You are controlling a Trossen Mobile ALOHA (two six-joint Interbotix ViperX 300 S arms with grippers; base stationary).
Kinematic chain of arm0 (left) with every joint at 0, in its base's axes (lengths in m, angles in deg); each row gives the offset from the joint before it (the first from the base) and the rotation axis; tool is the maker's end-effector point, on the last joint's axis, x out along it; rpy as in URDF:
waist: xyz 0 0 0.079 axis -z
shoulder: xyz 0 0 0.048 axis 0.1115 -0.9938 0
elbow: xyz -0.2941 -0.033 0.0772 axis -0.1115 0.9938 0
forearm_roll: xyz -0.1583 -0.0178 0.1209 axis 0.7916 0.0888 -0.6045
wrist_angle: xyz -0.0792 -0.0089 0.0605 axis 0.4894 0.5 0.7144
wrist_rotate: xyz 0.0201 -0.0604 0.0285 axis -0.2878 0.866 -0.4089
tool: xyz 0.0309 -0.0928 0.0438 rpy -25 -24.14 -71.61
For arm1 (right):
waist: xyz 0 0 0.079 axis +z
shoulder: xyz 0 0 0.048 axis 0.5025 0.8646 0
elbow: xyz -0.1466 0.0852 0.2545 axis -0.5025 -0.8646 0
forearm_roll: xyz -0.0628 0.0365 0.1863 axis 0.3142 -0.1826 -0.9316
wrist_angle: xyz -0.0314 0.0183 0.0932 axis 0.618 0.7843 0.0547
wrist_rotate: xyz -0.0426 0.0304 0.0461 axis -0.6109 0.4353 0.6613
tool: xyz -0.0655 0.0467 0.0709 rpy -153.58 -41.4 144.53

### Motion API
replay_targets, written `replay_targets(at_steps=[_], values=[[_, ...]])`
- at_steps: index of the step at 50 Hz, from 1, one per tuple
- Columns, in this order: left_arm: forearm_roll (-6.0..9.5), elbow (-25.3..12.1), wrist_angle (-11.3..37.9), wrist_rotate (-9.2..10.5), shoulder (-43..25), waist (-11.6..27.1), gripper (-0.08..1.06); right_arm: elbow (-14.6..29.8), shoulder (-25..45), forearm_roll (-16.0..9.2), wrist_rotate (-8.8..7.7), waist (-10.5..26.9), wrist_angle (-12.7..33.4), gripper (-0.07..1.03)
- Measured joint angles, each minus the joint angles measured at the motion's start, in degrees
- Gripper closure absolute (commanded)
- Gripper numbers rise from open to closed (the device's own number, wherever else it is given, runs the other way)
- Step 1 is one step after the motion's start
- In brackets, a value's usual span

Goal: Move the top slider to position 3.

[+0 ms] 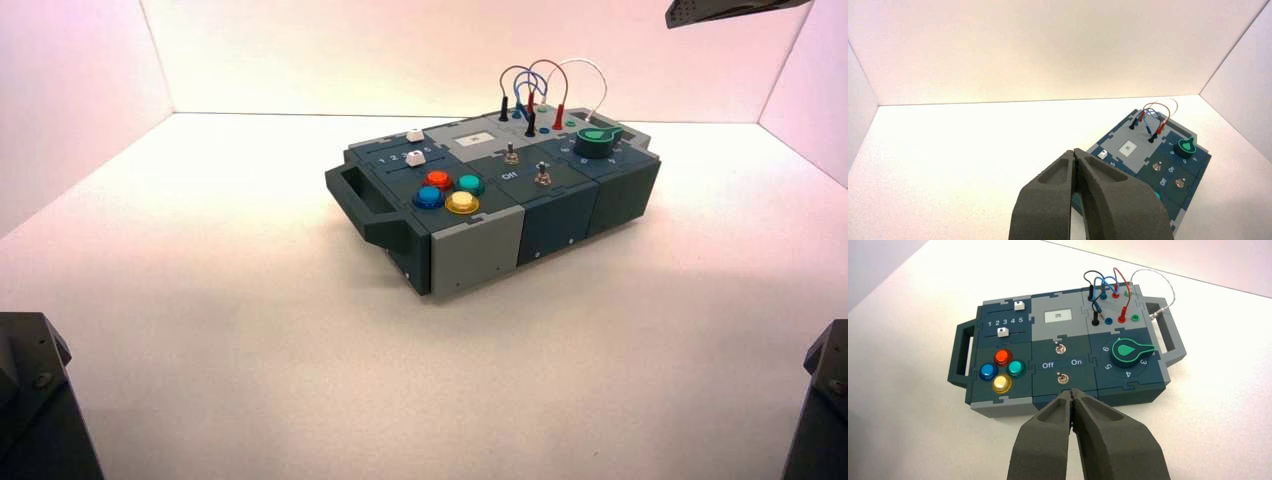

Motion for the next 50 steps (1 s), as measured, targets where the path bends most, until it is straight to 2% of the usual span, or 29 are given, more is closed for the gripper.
replay_targets(at_steps=[31,41,45,50], values=[[0.00,0.0,0.0,0.00,-1.5,0.0,1.01,0.0,0.1,0.1,0.00,0.0,0.0,0.98],[0.00,0.0,0.0,0.00,-3.2,0.0,1.01,0.0,0.0,0.0,0.00,1.3,0.0,0.98],[0.18,0.0,0.0,0.00,-4.1,0.0,1.01,0.0,-0.1,-0.2,0.00,1.8,-0.1,0.98],[1.23,-0.8,0.2,0.18,-7.3,0.0,1.01,0.0,-0.1,-0.2,0.09,2.0,0.0,0.98]])
